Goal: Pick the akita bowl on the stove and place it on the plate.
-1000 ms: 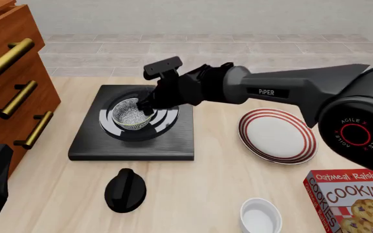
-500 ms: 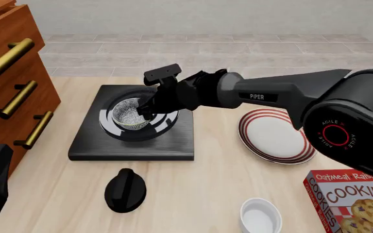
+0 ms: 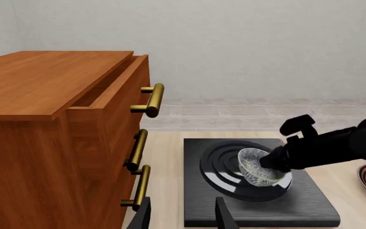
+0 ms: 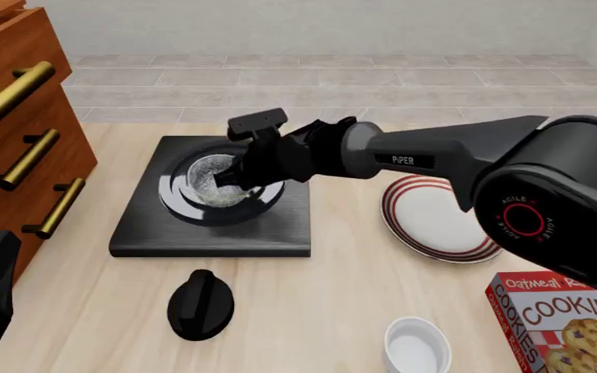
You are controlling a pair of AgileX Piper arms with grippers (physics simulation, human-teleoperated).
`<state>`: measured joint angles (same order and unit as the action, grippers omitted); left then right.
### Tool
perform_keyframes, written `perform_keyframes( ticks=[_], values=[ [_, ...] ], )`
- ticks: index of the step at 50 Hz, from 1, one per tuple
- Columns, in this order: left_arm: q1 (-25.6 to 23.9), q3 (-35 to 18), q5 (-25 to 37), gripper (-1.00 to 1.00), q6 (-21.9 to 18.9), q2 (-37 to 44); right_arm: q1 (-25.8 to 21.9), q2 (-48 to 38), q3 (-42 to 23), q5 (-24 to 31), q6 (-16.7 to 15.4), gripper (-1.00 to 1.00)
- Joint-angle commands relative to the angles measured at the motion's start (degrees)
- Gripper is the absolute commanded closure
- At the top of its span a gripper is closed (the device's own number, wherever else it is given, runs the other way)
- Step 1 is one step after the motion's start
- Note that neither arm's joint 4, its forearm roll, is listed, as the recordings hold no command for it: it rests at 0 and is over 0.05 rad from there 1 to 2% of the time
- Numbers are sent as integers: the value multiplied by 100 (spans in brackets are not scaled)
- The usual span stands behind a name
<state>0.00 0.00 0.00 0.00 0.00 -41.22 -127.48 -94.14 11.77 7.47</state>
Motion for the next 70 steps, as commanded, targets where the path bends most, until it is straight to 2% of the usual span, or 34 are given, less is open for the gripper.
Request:
perform_keyframes(
  ticks=[1, 8, 21, 47, 70],
  values=[
    [0, 0, 0, -100, 0, 0, -124, -141, 249, -63, 107, 100],
    [0, 0, 0, -100, 0, 0, -115, -41, 342, -100, 93, 100],
    [0, 0, 0, -100, 0, 0, 249, 327, 404, -100, -227, 100],
    [0, 0, 0, -100, 0, 0, 428, 898, 686, -113, -335, 100],
    [0, 0, 0, -100, 0, 0, 647, 1457, 1303, -337, -351, 100]
  ],
)
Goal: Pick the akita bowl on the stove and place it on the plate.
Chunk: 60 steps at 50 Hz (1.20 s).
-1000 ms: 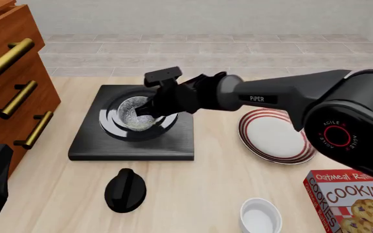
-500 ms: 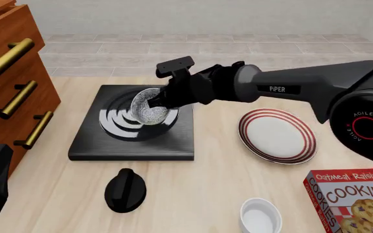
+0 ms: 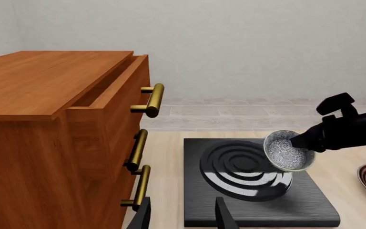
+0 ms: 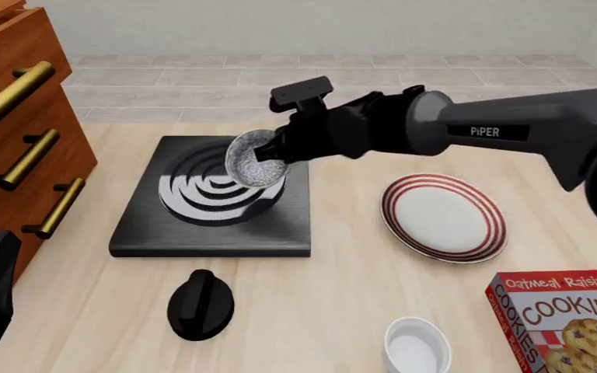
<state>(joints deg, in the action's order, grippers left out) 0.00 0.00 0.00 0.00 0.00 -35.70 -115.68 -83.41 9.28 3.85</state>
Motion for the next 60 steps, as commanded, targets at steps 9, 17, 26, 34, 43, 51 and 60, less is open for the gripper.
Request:
perform_keyframes(
  ticks=[9, 17, 26, 34, 43, 51, 60],
  values=[
    [0, 0, 0, -100, 0, 0, 211, 529, 474, -165, -8, 100],
    [0, 0, 0, -100, 0, 0, 341, 715, 699, -258, -32, 100],
    [0, 0, 0, -100, 0, 0, 488, 898, 918, -349, -38, 100],
    [0, 0, 0, -100, 0, 0, 622, 1056, 1064, -396, -30, 100],
    [0, 0, 0, -100, 0, 0, 766, 1211, 1228, -463, -34, 100],
    [0, 0, 0, -100, 0, 0, 926, 1318, 1373, -533, -30, 100],
    [0, 0, 0, -100, 0, 0, 1094, 1412, 1491, -592, -23, 100]
  ],
)
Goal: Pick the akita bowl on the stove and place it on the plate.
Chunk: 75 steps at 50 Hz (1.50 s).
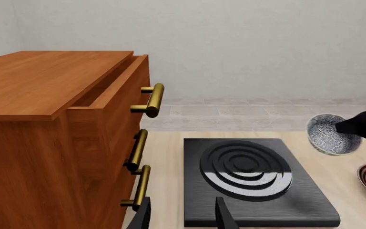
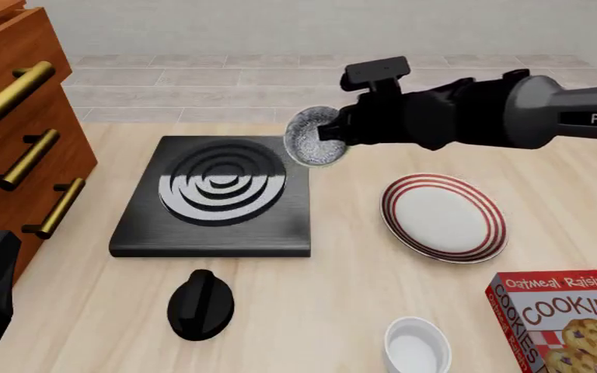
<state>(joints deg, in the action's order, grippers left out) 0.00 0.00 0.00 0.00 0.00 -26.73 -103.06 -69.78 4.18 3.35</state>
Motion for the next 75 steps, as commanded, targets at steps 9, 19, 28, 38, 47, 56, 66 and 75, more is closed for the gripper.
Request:
perform_keyframes(
  ticks=[9, 19, 28, 38, 47, 56, 66, 75],
  values=[
    [0, 0, 0, -100, 0, 0, 412, 248, 165, -69, -24, 100],
    [0, 0, 0, -100, 0, 0, 627, 396, 323, -106, -44, 100],
    [0, 0, 0, -100, 0, 0, 899, 480, 508, -170, -103, 100],
    [0, 0, 0, -100, 0, 0, 1152, 604, 682, -268, -78, 100],
    [0, 0, 0, -100, 0, 0, 1321, 669, 835, -313, -128, 100],
    [0, 0, 0, -100, 0, 0, 1499, 841, 1083, -389, -110, 100],
    [0, 0, 0, -100, 0, 0, 1679, 932, 1305, -487, -83, 100],
    [0, 0, 0, -100, 0, 0, 1884, 997, 1439, -584, -52, 100]
  ],
)
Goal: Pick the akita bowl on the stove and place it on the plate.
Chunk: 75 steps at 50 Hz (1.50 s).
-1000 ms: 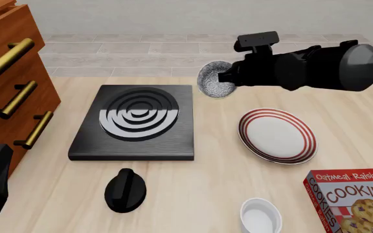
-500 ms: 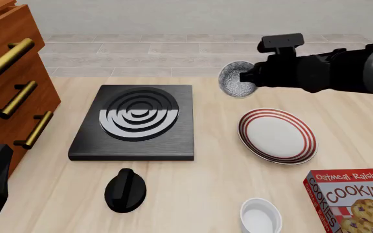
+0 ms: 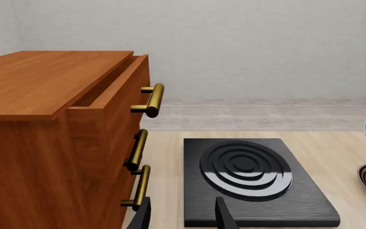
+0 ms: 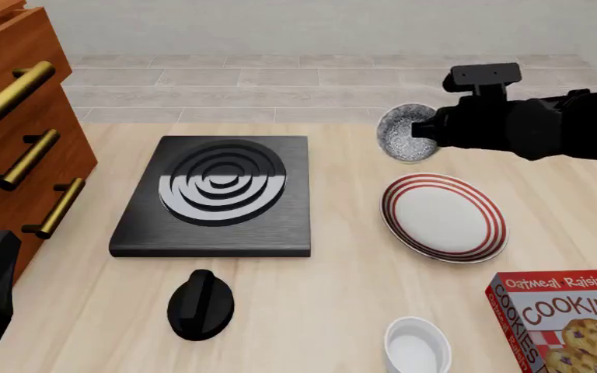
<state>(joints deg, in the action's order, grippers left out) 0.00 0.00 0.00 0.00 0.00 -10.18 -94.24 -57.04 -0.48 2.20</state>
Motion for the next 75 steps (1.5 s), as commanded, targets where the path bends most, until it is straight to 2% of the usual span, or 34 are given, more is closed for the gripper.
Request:
perform_keyframes(
  ticks=[1, 18, 22, 44, 59, 75],
  values=[
    [0, 0, 0, -100, 0, 0, 258, 116, 183, -143, 58, 100],
    [0, 0, 0, -100, 0, 0, 551, -66, 395, -429, 79, 100],
    [0, 0, 0, -100, 0, 0, 557, -133, 439, -508, 186, 100],
    [0, 0, 0, -100, 0, 0, 738, -381, 702, -827, 272, 100],
    [0, 0, 0, -100, 0, 0, 651, -204, 1241, -1063, 437, 100],
    [0, 0, 0, -100, 0, 0, 824, -274, 1574, -1359, 458, 100]
  ],
)
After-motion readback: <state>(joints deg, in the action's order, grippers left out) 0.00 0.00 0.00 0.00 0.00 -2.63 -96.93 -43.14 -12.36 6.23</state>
